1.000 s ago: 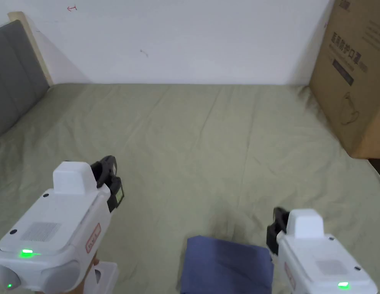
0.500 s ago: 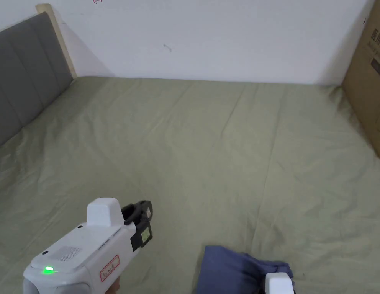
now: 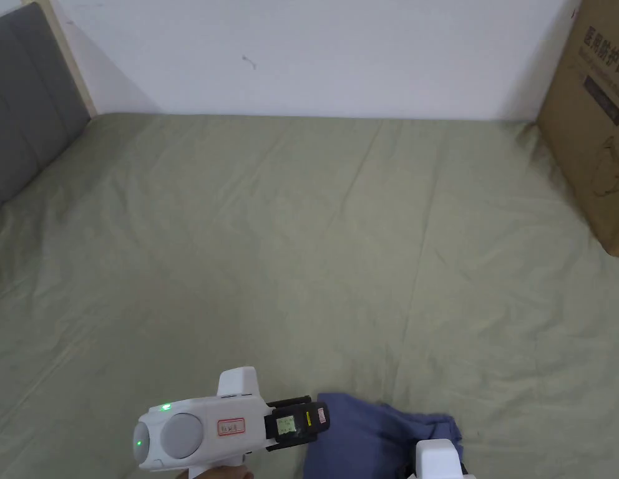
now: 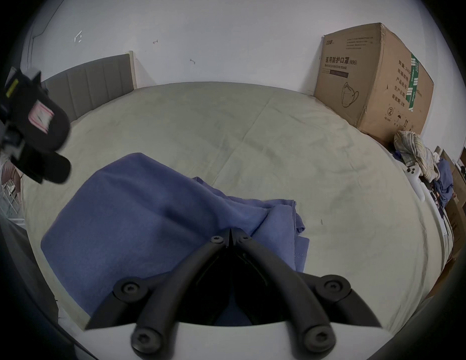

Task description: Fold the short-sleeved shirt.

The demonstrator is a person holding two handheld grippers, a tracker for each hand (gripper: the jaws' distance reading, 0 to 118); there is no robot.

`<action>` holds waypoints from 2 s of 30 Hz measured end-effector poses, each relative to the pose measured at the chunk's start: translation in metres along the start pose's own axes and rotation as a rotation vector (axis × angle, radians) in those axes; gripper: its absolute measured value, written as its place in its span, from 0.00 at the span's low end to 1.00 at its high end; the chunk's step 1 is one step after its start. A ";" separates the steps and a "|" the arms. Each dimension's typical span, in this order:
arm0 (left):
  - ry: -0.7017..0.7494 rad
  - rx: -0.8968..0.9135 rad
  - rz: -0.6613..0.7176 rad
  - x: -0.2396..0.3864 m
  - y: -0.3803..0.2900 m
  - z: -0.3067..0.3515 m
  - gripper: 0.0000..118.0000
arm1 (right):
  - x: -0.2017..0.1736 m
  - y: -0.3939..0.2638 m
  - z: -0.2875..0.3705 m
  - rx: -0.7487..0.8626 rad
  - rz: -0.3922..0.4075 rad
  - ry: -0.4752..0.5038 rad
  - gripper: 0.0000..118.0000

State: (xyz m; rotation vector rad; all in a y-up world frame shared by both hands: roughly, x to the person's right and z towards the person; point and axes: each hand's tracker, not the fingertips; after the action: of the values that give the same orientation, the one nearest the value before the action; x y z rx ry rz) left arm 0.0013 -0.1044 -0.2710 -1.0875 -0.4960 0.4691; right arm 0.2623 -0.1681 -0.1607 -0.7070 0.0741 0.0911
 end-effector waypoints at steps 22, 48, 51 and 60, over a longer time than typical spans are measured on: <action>-0.093 -0.155 -0.034 -0.004 0.007 -0.024 0.23 | 0.019 0.026 0.030 0.077 -0.076 0.083 0.00; 0.483 0.030 0.101 -0.330 0.170 0.256 0.22 | -0.090 0.159 0.029 0.229 0.025 0.163 0.00; 0.500 0.011 0.088 -0.342 0.169 0.243 0.22 | -0.090 0.159 0.030 0.218 0.036 0.162 0.00; 0.606 0.069 0.091 -0.330 0.169 0.248 0.69 | -0.075 0.156 0.058 0.227 0.039 0.149 0.00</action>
State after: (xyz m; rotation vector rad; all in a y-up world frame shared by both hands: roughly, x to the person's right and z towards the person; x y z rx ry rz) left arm -0.4279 -0.0553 -0.3804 -1.1236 0.1023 0.2137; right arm 0.1728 -0.0166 -0.2104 -0.4847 0.2376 0.0656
